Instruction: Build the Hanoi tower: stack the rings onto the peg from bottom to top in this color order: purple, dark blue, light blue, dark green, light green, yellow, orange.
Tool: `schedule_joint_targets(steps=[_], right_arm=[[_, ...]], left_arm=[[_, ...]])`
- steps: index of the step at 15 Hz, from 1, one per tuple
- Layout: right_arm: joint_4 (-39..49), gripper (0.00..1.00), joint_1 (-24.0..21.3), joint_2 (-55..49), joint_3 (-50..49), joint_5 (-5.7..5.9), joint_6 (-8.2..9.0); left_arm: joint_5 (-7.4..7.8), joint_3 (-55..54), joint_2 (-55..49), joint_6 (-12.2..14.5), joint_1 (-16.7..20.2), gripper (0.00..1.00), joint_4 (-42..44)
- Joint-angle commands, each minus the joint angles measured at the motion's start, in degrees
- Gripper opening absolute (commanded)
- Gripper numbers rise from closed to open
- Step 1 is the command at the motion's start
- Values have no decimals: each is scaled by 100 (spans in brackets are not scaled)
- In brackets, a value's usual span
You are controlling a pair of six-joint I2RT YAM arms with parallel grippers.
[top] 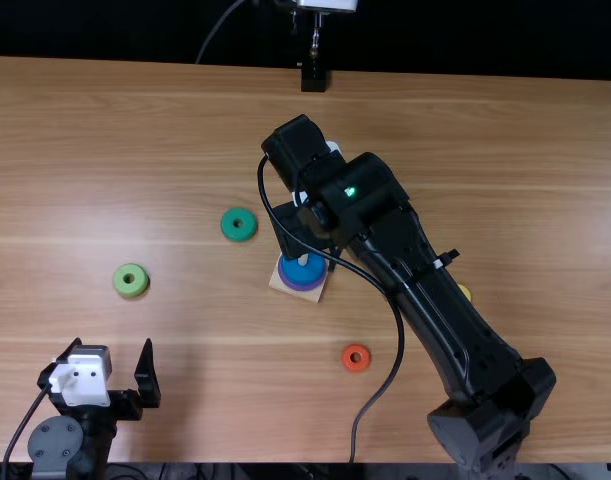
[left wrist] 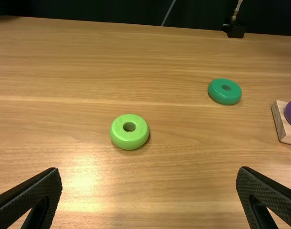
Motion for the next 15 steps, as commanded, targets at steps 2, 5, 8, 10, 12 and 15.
schedule_joint_targets(steps=[2, 5, 8, 10, 12, 15], right_arm=[[-5, 0, -4, 174, 158, 52, 8], [5, 0, 4, 174, 167, 41, 40], [-5, 0, 31, 165, 167, 41, 40], [-16, 0, 83, 165, 158, 31, 40], [-16, 0, 75, 147, 158, 31, 40], [-16, 0, 83, 121, 158, 31, 40]], left_arm=[[122, -668, -89, 30, 2, 100, -211], [122, -668, -89, 30, 2, 100, -211], [122, -668, -89, 30, 2, 100, -211], [122, -668, -89, 30, 2, 100, -211], [122, -668, -89, 30, 2, 100, -211], [122, -668, -89, 30, 2, 100, -211]])
